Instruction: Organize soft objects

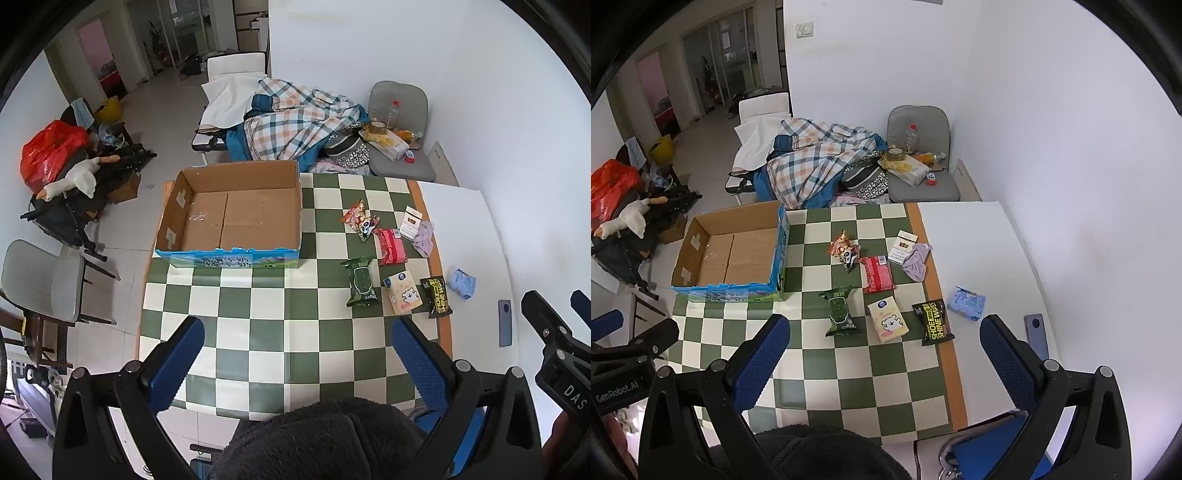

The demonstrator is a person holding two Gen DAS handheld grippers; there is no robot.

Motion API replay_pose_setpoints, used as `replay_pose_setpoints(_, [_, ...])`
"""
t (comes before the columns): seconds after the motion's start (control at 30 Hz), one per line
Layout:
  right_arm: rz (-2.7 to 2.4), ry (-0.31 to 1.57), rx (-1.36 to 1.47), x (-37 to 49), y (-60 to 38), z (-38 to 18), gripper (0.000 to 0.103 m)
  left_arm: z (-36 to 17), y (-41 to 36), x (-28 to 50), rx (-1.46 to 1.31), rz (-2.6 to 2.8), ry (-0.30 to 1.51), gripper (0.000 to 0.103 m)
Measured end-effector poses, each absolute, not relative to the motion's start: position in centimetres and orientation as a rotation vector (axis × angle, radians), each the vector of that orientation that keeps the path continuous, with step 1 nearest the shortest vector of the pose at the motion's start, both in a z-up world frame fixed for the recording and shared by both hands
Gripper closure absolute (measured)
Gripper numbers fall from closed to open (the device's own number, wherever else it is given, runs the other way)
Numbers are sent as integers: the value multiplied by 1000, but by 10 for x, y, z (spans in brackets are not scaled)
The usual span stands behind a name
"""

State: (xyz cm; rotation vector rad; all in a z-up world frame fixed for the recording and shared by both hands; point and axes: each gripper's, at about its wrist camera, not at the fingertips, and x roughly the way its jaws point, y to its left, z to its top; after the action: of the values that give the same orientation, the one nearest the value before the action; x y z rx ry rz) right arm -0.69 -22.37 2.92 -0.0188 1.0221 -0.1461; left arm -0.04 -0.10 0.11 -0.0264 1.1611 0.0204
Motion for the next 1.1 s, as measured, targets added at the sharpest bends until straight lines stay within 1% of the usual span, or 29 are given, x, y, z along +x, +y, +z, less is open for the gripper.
replay_pose_setpoints(0.13, [-141, 1011, -9, -9, -224, 32, 0, 3, 0, -9, -43, 11, 1141, 0])
replay_pose_setpoints(0.2, [-141, 1004, -2, -11, -225, 34, 0, 7, 3, 1, -58, 7, 1168, 0])
replay_pose_setpoints(0.53, [-136, 984, -18, -10, -227, 40, 0, 19, -2, 2, -37, 18, 1122, 0])
replay_pose_setpoints(1.1, [-130, 969, -16, -14, -221, 51, 0, 23, -4, -3, -33, 17, 1101, 0])
